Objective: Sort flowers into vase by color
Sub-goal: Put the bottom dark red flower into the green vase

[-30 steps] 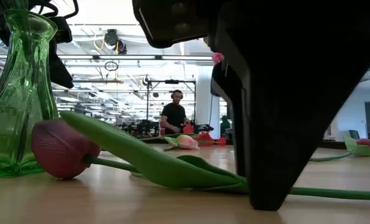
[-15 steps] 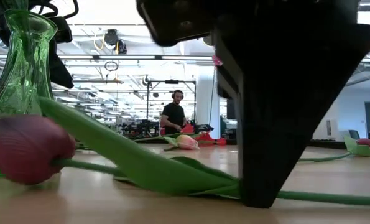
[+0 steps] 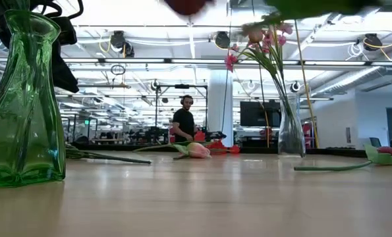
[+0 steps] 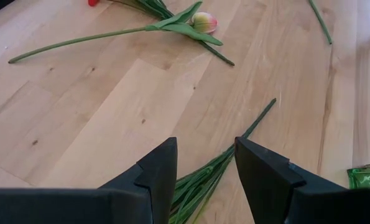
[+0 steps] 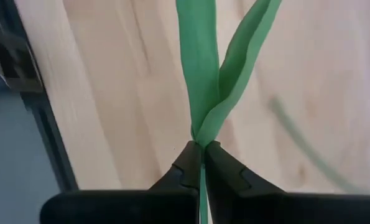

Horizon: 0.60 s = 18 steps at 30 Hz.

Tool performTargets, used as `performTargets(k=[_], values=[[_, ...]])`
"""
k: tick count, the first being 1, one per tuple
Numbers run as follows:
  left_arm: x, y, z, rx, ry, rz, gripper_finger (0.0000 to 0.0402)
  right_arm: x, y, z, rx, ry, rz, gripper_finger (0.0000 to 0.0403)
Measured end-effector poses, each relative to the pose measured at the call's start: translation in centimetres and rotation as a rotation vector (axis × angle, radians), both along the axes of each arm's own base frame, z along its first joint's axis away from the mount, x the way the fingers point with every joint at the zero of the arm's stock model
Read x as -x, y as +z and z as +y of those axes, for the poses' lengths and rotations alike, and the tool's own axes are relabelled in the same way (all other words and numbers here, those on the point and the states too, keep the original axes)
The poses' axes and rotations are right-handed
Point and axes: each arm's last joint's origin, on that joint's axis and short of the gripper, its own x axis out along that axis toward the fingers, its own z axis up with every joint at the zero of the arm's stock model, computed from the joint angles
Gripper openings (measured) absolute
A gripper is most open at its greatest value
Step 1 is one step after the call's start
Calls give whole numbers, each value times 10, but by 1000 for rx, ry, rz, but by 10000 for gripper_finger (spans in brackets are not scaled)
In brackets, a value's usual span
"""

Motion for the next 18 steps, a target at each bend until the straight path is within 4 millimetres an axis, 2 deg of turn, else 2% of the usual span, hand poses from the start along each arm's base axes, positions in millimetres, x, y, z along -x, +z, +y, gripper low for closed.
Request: performTargets(k=[2,7,10,13,18], values=[[0,0,0,0,0,0,168,1,5,5,47,12,-98,1],[0,0,0,-1,0,1,168,-3,0,12,88,38,-213,0],[0,0,0,-1,-1,2,168,-4,-15,4,108,15,-267,0],[0,0,0,0,0,2,168,-2,-33,-6,36,-2,-367,0],[0,0,0,-1,-1,2,168,14,-53,-29,-45,-77,-683,0]])
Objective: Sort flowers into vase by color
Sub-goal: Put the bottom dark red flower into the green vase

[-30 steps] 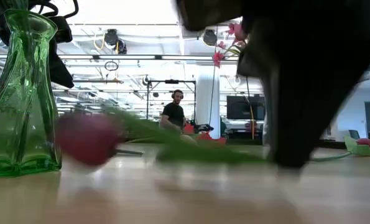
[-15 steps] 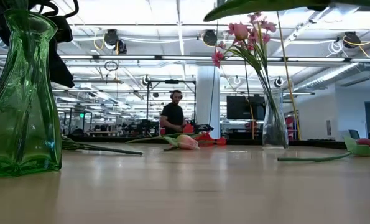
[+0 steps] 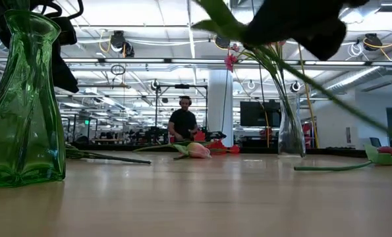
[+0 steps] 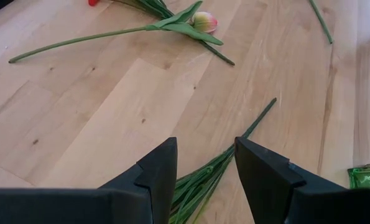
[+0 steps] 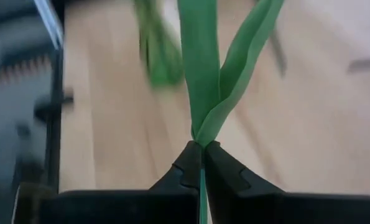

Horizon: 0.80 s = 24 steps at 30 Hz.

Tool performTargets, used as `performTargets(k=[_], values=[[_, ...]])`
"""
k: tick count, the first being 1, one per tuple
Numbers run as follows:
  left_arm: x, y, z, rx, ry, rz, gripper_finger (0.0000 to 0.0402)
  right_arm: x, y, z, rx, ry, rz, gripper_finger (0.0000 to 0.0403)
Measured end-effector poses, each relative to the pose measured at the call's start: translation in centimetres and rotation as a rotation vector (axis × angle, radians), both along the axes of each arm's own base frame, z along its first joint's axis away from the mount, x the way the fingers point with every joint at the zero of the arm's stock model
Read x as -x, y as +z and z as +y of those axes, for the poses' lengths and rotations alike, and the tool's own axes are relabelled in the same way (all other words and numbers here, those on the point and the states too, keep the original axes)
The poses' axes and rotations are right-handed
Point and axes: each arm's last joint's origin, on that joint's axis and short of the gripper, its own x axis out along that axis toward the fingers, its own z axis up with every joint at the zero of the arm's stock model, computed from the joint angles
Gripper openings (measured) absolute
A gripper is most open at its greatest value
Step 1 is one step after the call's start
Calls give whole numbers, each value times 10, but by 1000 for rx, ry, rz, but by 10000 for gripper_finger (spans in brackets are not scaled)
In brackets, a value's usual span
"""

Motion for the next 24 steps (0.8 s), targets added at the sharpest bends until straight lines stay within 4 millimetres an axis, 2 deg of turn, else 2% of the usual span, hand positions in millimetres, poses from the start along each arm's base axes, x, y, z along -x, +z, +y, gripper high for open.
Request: performTargets(k=[5,10,13,17,24], values=[[-1,1,0,5,4,-9,168,17,-1,-23,32,-90,-369,0],[-2,2,0,-6,-6,-29,168,21,-4,-56,75,-120,-624,0],[-2,2,0,-33,-29,-21,168,12,-2,-78,101,-101,-737,0],[-2,2,0,-33,-29,-23,168,-9,4,-100,123,35,-879,0],[-2,2,0,-35,-27,-20,168,-47,33,-118,170,245,-1042,0]])
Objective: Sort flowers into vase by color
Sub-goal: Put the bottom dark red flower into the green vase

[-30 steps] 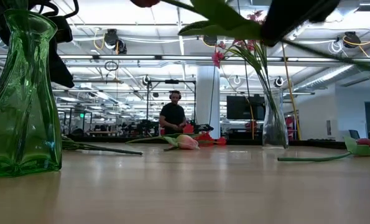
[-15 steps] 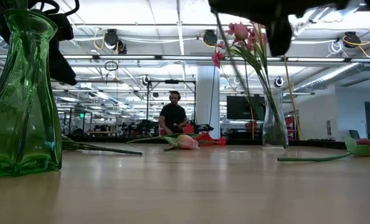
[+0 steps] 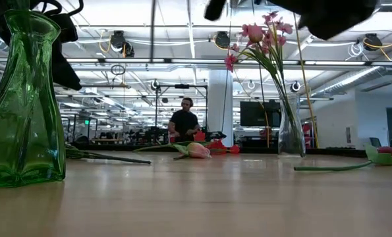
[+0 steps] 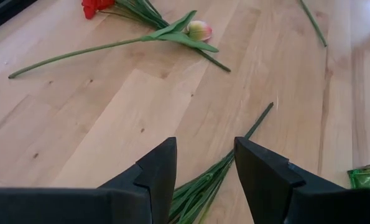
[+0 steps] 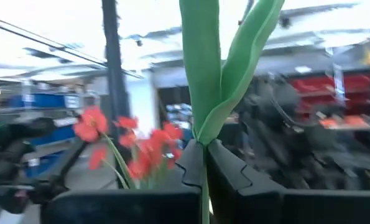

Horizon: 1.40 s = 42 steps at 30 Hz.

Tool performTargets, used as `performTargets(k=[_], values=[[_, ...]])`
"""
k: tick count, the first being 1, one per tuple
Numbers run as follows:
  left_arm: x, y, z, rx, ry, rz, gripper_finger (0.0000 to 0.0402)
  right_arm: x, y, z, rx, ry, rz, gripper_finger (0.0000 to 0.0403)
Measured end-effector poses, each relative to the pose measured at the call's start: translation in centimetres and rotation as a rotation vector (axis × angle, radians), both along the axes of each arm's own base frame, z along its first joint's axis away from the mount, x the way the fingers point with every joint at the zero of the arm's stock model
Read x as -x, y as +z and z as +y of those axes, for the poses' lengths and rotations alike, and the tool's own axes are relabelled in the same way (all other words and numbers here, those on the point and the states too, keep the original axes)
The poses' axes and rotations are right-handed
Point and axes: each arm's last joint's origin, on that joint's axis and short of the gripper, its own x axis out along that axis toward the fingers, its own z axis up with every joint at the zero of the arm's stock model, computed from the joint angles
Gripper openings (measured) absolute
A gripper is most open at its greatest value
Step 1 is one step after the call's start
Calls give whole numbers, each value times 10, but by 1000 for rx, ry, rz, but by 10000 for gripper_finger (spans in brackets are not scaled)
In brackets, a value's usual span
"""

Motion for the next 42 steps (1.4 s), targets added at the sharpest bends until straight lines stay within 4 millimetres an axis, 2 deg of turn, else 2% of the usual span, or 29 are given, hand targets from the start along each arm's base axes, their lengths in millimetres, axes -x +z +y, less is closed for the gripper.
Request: performTargets(k=[3,9,25,42], values=[[0,0,0,-4,3,0,168,-11,10,-3,52,76,-25,0],[0,0,0,-4,3,2,168,-26,11,-6,86,148,-23,0],[0,0,0,-1,1,2,168,-98,3,18,-31,339,-97,0],[0,0,-1,22,-29,3,168,-110,-24,18,11,258,134,0]])
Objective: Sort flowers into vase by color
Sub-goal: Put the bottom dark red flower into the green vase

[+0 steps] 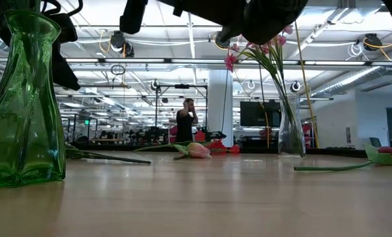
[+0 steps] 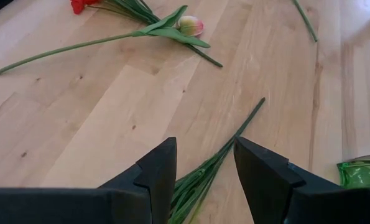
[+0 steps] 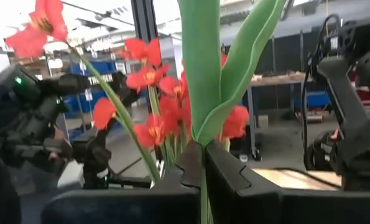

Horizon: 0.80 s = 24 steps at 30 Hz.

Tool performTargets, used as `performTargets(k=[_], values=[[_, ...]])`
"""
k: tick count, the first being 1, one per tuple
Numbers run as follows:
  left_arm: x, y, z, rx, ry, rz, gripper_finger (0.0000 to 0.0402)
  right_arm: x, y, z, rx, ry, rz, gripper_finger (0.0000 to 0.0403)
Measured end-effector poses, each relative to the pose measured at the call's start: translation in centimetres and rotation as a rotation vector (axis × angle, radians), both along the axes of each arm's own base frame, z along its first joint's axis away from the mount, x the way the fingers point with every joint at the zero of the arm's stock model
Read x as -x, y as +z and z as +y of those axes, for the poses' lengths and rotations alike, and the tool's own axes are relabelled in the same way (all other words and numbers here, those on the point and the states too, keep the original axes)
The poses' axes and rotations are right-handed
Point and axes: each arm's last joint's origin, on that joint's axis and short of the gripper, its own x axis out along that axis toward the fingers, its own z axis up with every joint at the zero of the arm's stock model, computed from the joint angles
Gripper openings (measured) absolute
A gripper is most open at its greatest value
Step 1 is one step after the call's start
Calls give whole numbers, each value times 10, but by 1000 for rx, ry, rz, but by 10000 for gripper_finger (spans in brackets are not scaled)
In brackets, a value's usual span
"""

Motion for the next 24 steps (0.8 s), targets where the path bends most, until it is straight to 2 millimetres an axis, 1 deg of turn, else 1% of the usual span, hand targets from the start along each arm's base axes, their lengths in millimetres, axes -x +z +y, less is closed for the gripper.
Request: performTargets(k=[4,9,14,19,24], values=[[0,0,0,0,0,0,168,-1,-7,0,11,5,71,0],[0,0,0,0,0,0,168,-2,-14,1,-41,28,169,0],[0,0,0,0,0,0,168,-2,-15,2,-86,81,209,5],[0,0,0,-4,-3,-1,168,0,-11,-2,-83,104,290,43],[0,0,0,-4,-3,-3,168,5,5,-9,-10,80,321,86]])
